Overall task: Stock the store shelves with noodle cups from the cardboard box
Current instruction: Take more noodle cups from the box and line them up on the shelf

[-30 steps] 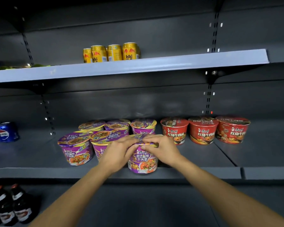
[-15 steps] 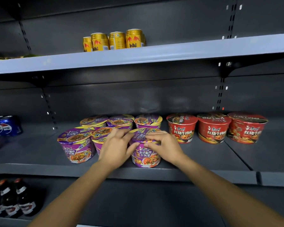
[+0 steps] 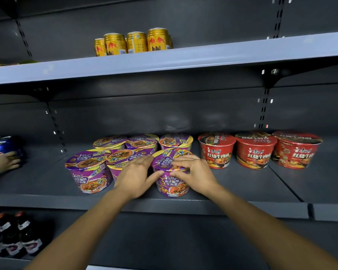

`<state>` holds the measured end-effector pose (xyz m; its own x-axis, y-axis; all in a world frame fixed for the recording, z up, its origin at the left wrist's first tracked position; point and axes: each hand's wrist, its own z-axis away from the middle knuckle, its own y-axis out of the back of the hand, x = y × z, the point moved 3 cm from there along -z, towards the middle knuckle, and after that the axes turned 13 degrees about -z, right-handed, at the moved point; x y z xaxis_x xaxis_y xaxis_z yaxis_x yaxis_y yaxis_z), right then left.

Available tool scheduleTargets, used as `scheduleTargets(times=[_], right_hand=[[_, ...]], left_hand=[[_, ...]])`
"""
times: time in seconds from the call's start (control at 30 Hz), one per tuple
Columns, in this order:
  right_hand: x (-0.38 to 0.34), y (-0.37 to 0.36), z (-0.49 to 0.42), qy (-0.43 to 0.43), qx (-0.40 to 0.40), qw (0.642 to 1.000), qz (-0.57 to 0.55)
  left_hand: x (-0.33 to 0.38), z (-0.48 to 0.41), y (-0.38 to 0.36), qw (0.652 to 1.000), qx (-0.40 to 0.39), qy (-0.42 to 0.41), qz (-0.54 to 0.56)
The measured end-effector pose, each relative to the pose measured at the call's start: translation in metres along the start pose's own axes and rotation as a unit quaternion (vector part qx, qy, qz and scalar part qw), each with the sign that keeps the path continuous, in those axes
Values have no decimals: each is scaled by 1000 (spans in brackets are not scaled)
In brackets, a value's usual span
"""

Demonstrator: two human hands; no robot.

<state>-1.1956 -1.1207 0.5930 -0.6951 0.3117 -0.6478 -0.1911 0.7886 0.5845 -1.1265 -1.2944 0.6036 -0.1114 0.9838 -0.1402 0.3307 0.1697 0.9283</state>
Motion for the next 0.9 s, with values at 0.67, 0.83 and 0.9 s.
scheduleTargets(times=[0.67, 0.83, 0.9], right_hand=[[6, -3, -5, 9, 2, 1000, 0], [7, -3, -7, 13, 4, 1000, 3], [8, -4, -7, 16, 7, 1000, 8]], left_hand=[[-4, -2, -2, 999, -6, -30, 16], [-3, -2, -2, 999, -8, -31, 7], [-3, -2, -2, 999, -8, -33, 8]])
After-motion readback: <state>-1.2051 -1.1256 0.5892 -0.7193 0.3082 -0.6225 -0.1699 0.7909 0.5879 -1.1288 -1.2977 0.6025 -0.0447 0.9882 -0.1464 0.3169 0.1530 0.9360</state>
